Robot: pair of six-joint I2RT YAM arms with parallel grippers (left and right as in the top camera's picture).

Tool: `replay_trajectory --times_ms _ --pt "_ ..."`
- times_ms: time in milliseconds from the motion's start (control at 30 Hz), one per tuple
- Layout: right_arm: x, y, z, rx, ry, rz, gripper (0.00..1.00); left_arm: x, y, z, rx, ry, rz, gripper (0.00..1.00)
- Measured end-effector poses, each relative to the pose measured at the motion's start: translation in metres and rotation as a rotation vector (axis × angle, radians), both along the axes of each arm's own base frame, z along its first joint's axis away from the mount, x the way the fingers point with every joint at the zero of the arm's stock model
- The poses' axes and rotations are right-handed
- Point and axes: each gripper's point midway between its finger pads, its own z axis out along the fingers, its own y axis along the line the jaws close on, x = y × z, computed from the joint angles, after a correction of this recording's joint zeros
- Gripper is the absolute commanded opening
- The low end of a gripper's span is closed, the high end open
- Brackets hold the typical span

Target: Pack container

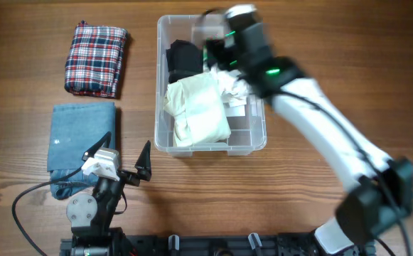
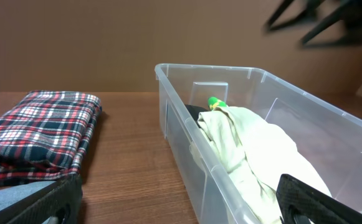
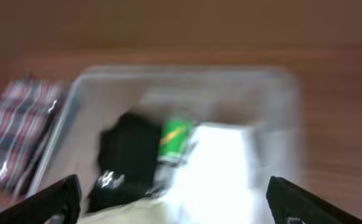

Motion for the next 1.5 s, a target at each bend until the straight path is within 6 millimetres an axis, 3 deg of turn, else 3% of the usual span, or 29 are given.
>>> replay_trajectory --times_ms 33,67,133,167,300,400,533,667,1233,1367,1500 --pt "0.002 -0.019 0.010 0.000 -0.014 -0.042 1.00 0.000 0.000 0.000 0.000 0.000 0.000 1.00" --pt "0.006 -0.061 0.026 -0.004 -0.032 -0.130 0.99 0.000 0.000 0.000 0.000 0.000 0.000 1.00" --pt "0.007 -0.121 0.035 -0.016 -0.025 -0.256 1.00 0.000 0.000 0.000 0.000 0.000 0.000 1.00" --pt "0.007 -0.156 0.033 -0.027 -0.007 -0.334 1.00 0.000 0.000 0.000 0.000 0.000 0.000 1.00" --pt "-0.002 -0.257 0.014 -0.048 0.072 -0.558 1.00 0.000 0.000 0.000 0.000 0.000 0.000 1.00" --pt "-0.008 -0.306 -0.004 -0.021 0.114 -0.695 1.00 0.000 0.000 0.000 0.000 0.000 0.000 1.00" --pt "-0.016 -0.346 -0.045 0.010 0.210 -0.819 1.00 0.000 0.000 0.000 0.000 0.000 0.000 1.00" --pt "-0.022 -0.360 -0.083 0.017 0.307 -0.867 1.00 0.000 0.000 0.000 0.000 0.000 0.000 1.00" --pt "-0.022 -0.360 -0.087 0.018 0.314 -0.868 1.00 -0.005 -0.011 0.004 -0.039 0.016 -0.071 1.00" --pt "-0.022 -0.360 -0.087 0.018 0.314 -0.868 1.00 -0.002 0.006 0.026 -0.085 0.110 0.010 1.00" --pt "-0.022 -0.360 -0.087 0.018 0.314 -0.868 1.00 0.023 0.034 0.076 -0.098 0.242 0.108 1.00"
